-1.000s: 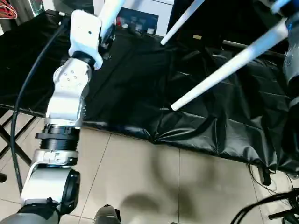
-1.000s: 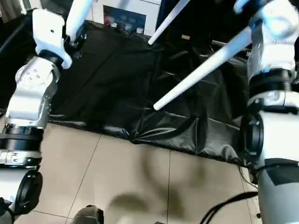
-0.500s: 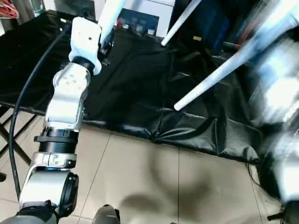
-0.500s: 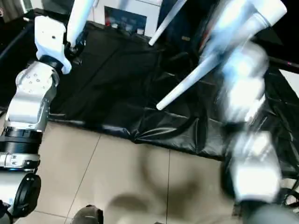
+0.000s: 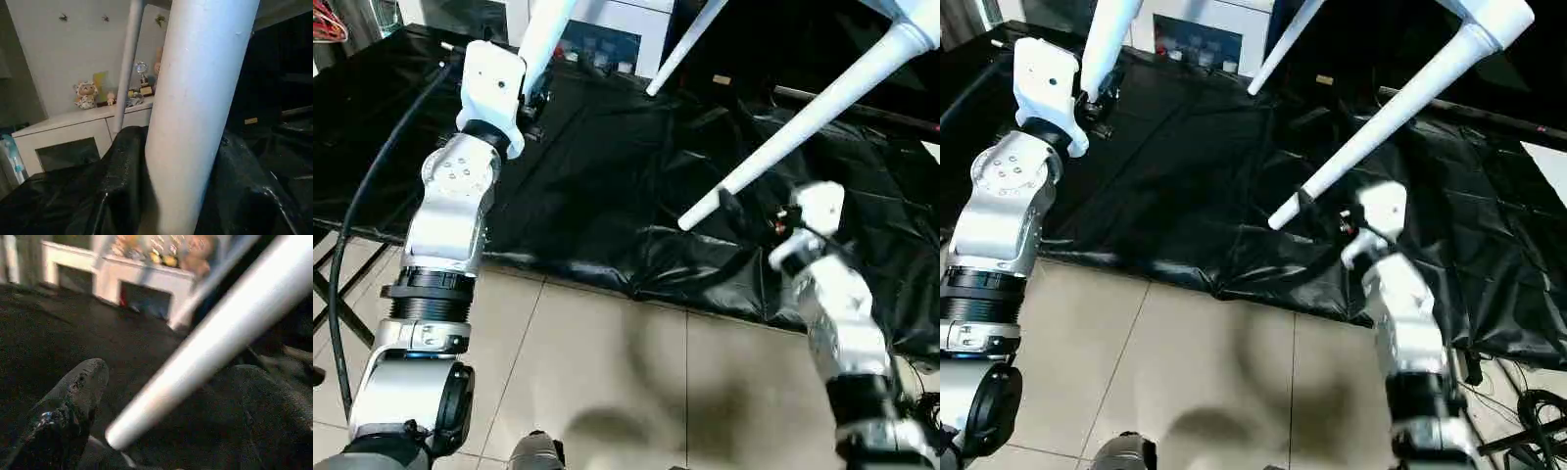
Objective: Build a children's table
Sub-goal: Flip table
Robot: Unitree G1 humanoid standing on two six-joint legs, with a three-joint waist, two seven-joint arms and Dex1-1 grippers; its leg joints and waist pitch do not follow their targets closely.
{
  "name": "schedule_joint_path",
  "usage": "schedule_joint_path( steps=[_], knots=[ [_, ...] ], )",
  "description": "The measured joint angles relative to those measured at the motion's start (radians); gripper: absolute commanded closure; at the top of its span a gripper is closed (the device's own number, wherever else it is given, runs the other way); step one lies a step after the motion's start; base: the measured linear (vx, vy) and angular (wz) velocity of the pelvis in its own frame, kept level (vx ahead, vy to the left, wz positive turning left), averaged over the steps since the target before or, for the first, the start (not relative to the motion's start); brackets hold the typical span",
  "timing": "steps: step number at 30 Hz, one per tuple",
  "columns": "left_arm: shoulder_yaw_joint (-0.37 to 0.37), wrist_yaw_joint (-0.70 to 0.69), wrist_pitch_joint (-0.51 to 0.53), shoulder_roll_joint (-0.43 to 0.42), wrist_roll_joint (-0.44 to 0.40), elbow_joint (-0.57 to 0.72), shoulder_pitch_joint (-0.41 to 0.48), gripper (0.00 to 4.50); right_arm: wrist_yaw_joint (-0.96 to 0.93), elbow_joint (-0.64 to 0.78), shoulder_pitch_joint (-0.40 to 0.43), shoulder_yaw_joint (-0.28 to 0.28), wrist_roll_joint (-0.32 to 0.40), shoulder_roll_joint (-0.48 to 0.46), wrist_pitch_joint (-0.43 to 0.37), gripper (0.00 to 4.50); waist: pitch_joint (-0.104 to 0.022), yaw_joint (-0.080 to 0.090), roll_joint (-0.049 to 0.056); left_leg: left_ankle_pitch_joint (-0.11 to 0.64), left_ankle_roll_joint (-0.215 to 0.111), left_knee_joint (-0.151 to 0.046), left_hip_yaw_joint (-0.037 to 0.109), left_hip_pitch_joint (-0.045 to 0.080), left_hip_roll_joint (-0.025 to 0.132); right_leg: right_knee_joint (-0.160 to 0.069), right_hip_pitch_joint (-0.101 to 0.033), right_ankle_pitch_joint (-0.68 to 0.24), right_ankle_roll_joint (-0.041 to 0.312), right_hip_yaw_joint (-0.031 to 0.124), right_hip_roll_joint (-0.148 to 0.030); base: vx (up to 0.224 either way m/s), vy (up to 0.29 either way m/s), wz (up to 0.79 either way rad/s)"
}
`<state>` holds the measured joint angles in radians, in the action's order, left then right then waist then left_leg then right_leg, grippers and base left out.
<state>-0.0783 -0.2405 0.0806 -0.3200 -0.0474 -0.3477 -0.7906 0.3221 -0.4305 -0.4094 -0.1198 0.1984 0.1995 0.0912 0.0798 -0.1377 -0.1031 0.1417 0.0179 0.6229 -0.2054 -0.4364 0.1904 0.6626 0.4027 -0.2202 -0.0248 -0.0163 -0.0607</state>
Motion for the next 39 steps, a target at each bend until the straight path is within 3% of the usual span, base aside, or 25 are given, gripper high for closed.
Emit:
schedule_joint_path(
  steps=[8, 15, 18, 29, 39],
  knots=[
    [0.0, -0.013, 0.002, -0.008, 0.0, 0.015, 0.016, 2.75, -0.056, -0.257, -0.238, -0.062, 0.036, -0.004, -0.023, 0.0, 0.0, 0.003, 0.0, -0.001, 0.001, 0.0, 0.0, 0.001, 0.0, 0.0, 0.0, 0.002, 0.0, 0.0, 0.0, 0.0, 0.0, 0.0],
    [0.001, -0.039, 0.028, -0.024, 0.002, 0.074, 0.057, 2.81, -0.015, -0.622, -0.46, -0.083, 0.029, 0.002, 0.0, 0.0, 0.0, 0.002, 0.0, -0.002, 0.003, 0.0, 0.0, 0.0, 0.0, 0.0, 0.001, 0.002, 0.001, -0.001, 0.0, 0.0, 0.0, 0.0],
    [0.001, -0.054, 0.043, -0.035, 0.007, 0.113, 0.087, 2.84, -0.009, -0.703, -0.511, -0.109, 0.035, 0.004, 0.006, 0.0, 0.0, -0.002, 0.0, -0.002, 0.003, 0.0, 0.0, 0.0, 0.0, 0.0, 0.001, 0.002, 0.001, -0.001, 0.0, 0.0, 0.0, 0.0],
    [-0.006, -0.105, 0.111, -0.075, 0.033, 0.188, 0.174, 2.94, 0.045, -0.847, -0.595, -0.178, 0.068, 0.013, 0.034, 0.93, 0.002, -0.006, 0.004, -0.002, 0.003, 0.0, 0.0, 0.0, 0.001, 0.0, 0.002, 0.003, 0.002, -0.002, 0.0, 0.0, 0.0, 0.0],
    [-0.015, -0.107, 0.105, -0.077, 0.043, 0.179, 0.19, 2.95, 0.153, -0.876, -0.598, -0.184, 0.06, 0.042, 0.074, 1.73, 0.008, -0.006, 0.013, -0.002, 0.003, 0.0, 0.0, -0.001, 0.001, 0.0, 0.003, 0.003, 0.003, -0.002, 0.0, 0.0, 0.0, 0.0]
  ],
)
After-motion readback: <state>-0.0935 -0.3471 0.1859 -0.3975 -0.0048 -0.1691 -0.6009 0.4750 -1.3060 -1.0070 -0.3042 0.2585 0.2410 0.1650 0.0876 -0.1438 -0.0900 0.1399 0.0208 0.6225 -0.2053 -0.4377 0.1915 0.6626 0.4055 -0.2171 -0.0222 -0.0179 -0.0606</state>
